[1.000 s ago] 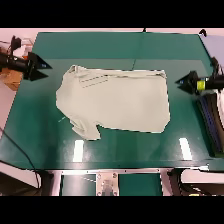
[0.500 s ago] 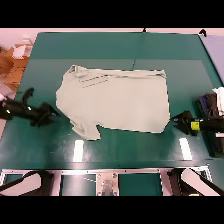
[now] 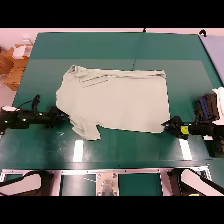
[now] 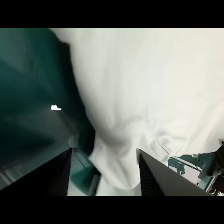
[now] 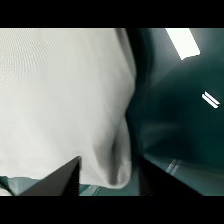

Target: Fold the shirts.

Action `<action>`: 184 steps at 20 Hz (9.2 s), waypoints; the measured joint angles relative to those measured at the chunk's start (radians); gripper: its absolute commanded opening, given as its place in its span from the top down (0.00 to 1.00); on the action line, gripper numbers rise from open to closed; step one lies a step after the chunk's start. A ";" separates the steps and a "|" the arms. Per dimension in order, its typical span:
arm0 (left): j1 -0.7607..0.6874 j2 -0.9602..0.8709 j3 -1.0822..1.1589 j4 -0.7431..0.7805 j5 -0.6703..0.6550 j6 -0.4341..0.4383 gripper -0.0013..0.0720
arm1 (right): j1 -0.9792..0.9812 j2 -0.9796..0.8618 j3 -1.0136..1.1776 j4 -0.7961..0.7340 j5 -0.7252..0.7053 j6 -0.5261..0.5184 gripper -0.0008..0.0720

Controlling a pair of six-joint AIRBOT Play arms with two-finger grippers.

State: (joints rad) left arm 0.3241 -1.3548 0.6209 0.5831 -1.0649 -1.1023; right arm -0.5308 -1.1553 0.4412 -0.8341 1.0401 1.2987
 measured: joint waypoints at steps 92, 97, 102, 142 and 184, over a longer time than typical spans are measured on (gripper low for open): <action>0.109 0.182 -0.008 0.264 -0.128 -0.170 0.15 | -0.083 0.142 -0.016 0.089 -0.058 -0.053 0.49; 0.113 0.166 -0.057 0.201 0.074 -0.183 0.21 | -0.085 0.170 -0.051 0.102 -0.126 -0.051 0.49; 0.113 0.024 -0.067 -0.019 0.047 -0.026 0.40 | -0.085 0.175 -0.059 0.109 -0.155 -0.050 0.47; 0.113 0.509 1.199 -0.252 -0.198 0.008 0.94 | -0.158 0.273 1.263 0.494 0.131 -0.147 0.97; -0.080 -0.513 1.140 -0.069 0.094 0.005 0.94 | 0.199 -0.762 1.269 0.436 -0.254 -0.151 0.97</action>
State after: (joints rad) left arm 0.2443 -1.8675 1.7607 0.5137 -0.9710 -1.0973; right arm -0.3321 -1.9175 1.7103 -0.3977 0.7860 1.1481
